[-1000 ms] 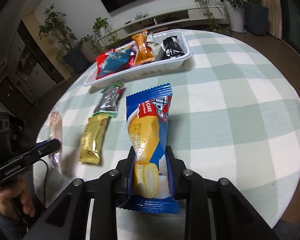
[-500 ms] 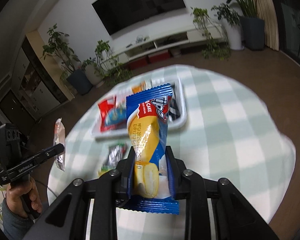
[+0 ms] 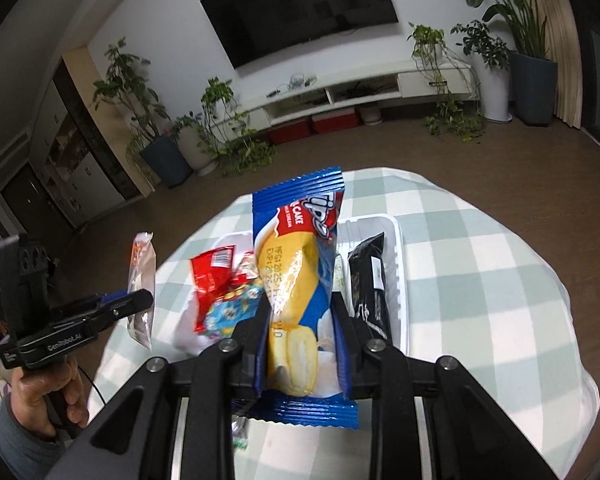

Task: Organize snacks
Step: 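Carry the clear packet and Tipo packet over the white tray and lower them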

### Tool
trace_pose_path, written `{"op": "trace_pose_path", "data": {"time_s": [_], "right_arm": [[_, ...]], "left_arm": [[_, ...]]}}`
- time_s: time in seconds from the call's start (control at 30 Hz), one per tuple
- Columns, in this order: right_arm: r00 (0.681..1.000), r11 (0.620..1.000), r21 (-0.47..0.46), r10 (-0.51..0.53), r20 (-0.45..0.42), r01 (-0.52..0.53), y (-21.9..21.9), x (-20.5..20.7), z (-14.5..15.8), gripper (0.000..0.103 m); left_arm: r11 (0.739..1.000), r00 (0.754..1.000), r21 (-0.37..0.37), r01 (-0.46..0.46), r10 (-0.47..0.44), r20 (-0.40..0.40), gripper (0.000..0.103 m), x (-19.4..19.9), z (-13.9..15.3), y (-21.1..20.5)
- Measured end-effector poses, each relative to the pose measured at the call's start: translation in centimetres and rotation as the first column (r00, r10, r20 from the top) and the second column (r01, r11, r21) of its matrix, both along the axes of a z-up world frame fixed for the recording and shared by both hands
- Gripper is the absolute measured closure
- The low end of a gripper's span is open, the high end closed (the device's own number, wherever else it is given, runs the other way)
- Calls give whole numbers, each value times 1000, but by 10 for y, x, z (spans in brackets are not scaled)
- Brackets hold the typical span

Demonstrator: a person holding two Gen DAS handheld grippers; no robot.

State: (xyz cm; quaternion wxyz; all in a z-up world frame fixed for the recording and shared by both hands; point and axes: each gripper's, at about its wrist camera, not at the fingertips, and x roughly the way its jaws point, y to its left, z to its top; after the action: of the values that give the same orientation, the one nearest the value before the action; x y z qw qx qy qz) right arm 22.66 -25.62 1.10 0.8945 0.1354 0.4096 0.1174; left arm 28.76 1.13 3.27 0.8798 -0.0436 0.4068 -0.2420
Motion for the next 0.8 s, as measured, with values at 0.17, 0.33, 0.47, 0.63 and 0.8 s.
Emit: {"op": "trace_pose_path", "data": {"time_s": [0.17,0.33,0.47,0.63,0.8], "right_arm": [[998,999,-38,6,-65,-9,2,32,-28,75],[995,997,-70,6,-98,-13,3,50,-48,75],[993,997,-78,9,-118,-18,6,57,-61,75],[992,994,-107,23,-125,-37,15,61,-69,75],[992,992,-120,25,-126,-40,17,65,-73,75]], "left_arm": [[999,1000,40,7,-6,-28,84,35,-18,-14],[998,999,59,9,-6,-53,84,59,-38,-20],[998,998,64,13,-9,-67,84,72,-48,-27],[997,996,75,16,-9,-85,83,84,-64,-30],[997,996,80,5,2,-93,82,92,-74,-31]]}}
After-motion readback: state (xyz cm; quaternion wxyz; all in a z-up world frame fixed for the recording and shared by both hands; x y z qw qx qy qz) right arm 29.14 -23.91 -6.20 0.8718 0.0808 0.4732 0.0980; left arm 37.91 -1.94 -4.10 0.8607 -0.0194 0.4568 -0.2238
